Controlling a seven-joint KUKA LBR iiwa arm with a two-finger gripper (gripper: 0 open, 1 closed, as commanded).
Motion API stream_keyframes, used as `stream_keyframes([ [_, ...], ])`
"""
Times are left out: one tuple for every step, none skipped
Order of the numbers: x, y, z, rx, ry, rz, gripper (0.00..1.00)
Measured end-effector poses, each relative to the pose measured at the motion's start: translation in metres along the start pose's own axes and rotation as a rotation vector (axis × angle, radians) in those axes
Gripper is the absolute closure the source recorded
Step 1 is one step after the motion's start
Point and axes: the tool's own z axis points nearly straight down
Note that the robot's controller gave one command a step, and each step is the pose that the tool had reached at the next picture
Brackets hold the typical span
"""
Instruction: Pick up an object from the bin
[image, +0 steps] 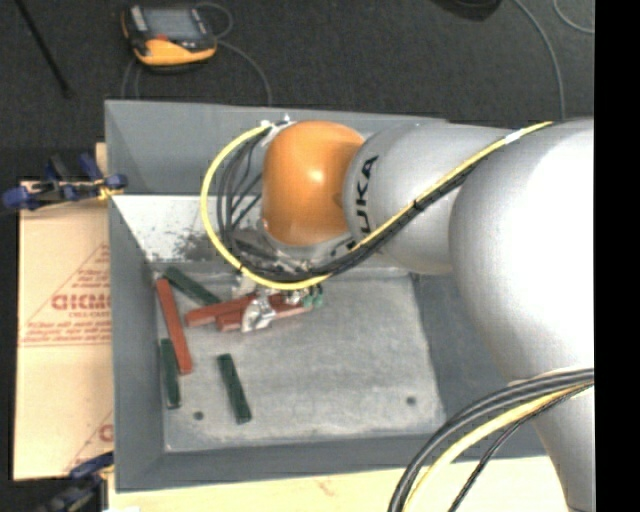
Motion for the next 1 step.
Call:
stream_keyframes([
  [0.0104,0.0109,-0.1177,0.001,-0.004,0.037,1.0],
])
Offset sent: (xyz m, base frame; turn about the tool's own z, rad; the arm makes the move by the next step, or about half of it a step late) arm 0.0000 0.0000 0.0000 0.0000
